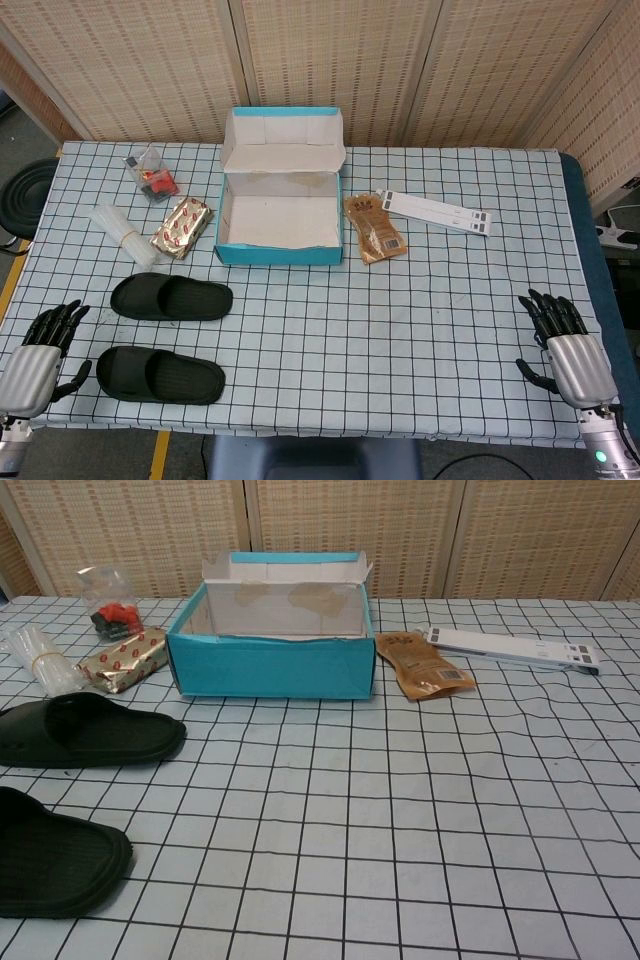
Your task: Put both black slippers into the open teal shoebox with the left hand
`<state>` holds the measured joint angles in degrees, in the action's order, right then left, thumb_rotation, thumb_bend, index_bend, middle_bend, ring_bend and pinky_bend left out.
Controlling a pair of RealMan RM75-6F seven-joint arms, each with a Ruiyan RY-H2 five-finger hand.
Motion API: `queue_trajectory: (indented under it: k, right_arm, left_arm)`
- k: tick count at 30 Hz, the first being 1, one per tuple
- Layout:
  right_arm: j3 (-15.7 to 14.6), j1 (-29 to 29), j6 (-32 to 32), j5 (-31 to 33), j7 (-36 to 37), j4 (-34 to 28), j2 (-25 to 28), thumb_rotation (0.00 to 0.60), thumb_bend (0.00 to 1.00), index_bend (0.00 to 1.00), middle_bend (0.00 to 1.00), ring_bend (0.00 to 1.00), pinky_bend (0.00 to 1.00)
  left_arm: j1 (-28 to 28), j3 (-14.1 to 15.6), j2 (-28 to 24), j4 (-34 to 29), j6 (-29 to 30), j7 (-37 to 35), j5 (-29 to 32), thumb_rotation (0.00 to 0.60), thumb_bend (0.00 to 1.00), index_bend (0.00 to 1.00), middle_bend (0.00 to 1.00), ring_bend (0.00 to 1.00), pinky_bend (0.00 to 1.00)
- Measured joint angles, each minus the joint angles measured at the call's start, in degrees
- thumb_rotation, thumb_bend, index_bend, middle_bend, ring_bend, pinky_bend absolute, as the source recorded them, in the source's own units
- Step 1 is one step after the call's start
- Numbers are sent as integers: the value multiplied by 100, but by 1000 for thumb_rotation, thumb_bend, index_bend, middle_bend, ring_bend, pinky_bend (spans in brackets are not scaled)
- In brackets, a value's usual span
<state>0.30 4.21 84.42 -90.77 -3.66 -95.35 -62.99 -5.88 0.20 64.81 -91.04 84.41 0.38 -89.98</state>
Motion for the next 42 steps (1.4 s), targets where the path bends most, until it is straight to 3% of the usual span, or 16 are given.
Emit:
queue_trajectory:
  k: [6, 11, 15, 28, 42]
  right_arm:
    - [-73, -61, 149, -186, 345, -43, 172, 600, 151, 0, 0, 0, 0]
    - [-163, -139, 263, -324, 562, -68, 353, 600, 151, 0, 0, 0, 0]
    - [-203, -167, 301, -408, 590, -101, 388, 600, 151, 0, 0, 0, 0]
    - [-266, -136, 163, -466, 567, -151, 412, 600, 151, 0, 0, 0, 0]
    - [-279, -135, 218, -559, 728, -126, 427, 600, 151, 0, 0, 0, 0]
  left_arm:
    - [-89, 304, -273, -259, -393, -341, -242, 600, 345, 0, 0, 0, 72]
    - [-344, 698, -841, -731, -1125, -786, -518, 600, 331, 0, 0, 0, 63]
    - [-570, 846, -1137, -983, -1546, -821, -607, 600, 322, 0, 0, 0, 51]
    - [-678, 652, -284, -660, -1945, 657, 27, 600, 325, 0, 0, 0, 44]
    - [-948, 607, 115, -508, -2457, 1095, 312, 600, 325, 0, 0, 0, 44]
